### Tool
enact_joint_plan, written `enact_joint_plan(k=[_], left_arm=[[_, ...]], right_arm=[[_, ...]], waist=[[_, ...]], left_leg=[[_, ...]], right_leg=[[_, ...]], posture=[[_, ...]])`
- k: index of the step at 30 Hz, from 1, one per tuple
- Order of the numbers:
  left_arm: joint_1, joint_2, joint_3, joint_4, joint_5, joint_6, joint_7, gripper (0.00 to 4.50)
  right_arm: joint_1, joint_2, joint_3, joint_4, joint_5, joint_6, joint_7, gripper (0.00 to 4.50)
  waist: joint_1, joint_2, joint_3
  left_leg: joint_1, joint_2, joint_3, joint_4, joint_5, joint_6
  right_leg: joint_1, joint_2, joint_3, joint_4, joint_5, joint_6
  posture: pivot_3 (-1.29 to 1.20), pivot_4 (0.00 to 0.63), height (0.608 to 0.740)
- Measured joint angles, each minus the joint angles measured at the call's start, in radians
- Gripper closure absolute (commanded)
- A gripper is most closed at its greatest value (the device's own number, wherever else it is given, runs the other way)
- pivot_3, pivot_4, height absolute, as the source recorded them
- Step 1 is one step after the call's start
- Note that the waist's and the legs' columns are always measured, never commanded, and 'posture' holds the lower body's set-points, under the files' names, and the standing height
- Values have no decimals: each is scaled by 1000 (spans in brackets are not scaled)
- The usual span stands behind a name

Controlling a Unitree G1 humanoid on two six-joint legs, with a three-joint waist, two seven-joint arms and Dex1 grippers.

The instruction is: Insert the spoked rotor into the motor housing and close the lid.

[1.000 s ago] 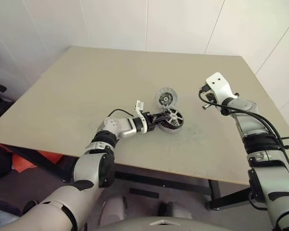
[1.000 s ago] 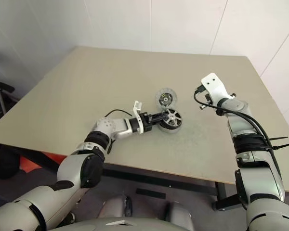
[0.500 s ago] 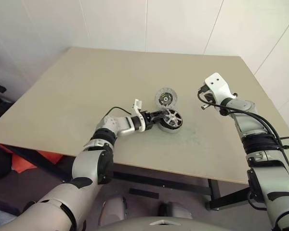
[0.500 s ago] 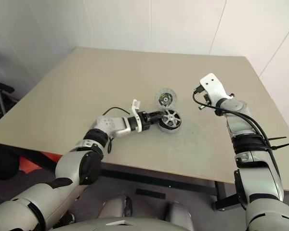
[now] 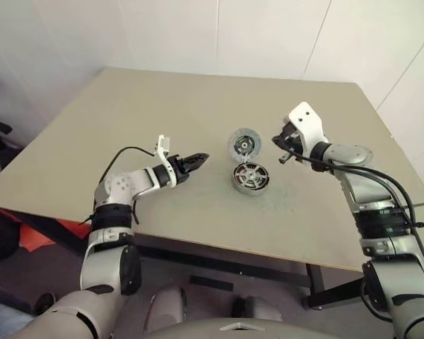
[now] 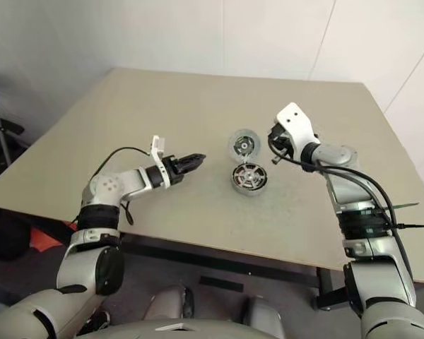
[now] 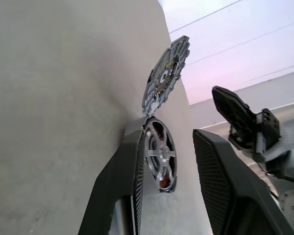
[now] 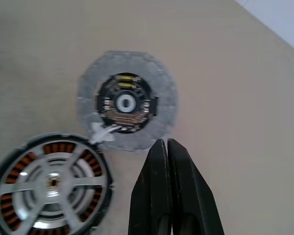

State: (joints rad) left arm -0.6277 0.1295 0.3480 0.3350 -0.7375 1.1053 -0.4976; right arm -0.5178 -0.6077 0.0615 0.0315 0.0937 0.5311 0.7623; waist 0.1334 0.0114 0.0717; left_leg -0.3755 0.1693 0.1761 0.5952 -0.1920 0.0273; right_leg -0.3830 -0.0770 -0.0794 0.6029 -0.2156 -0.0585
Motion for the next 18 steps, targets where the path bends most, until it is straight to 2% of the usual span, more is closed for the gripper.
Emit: enact_joint_plan(k=[3, 7, 9, 18], left_arm=[[47, 11, -6, -90, 1, -18, 19, 2855], [57, 3, -11, -149, -5, -28, 44, 2855], [60, 2, -20, -157, -5, -33, 51, 2855], [69, -6, -29, -167, -6, -57, 77, 2855]], right_arm=[[78, -8, 40, -50, 12, 35, 32, 4500], [84, -3, 52, -50, 11, 53, 18, 4500], [84, 12, 59, -45, 11, 53, 14, 4500], [106, 40, 104, 19, -17, 10, -8, 4500]], waist=[[-1, 0, 0], [-9, 0, 0], [-12, 0, 1], [-14, 0, 0]], left_leg=[[1, 0, 0, 1, 0, -1], [5, 0, 0, 1, 2, -4], [9, 0, 0, 0, 3, -5], [8, 0, 0, -2, 2, -4]], right_leg=[[0, 0, 1, 0, 0, 1], [3, 0, 1, 1, -4, 8], [6, 0, 1, 0, -4, 9], [5, 1, 1, 0, -4, 8]], posture=[[0, 0, 740], [0, 0, 740], [0, 0, 740], [0, 0, 740]])
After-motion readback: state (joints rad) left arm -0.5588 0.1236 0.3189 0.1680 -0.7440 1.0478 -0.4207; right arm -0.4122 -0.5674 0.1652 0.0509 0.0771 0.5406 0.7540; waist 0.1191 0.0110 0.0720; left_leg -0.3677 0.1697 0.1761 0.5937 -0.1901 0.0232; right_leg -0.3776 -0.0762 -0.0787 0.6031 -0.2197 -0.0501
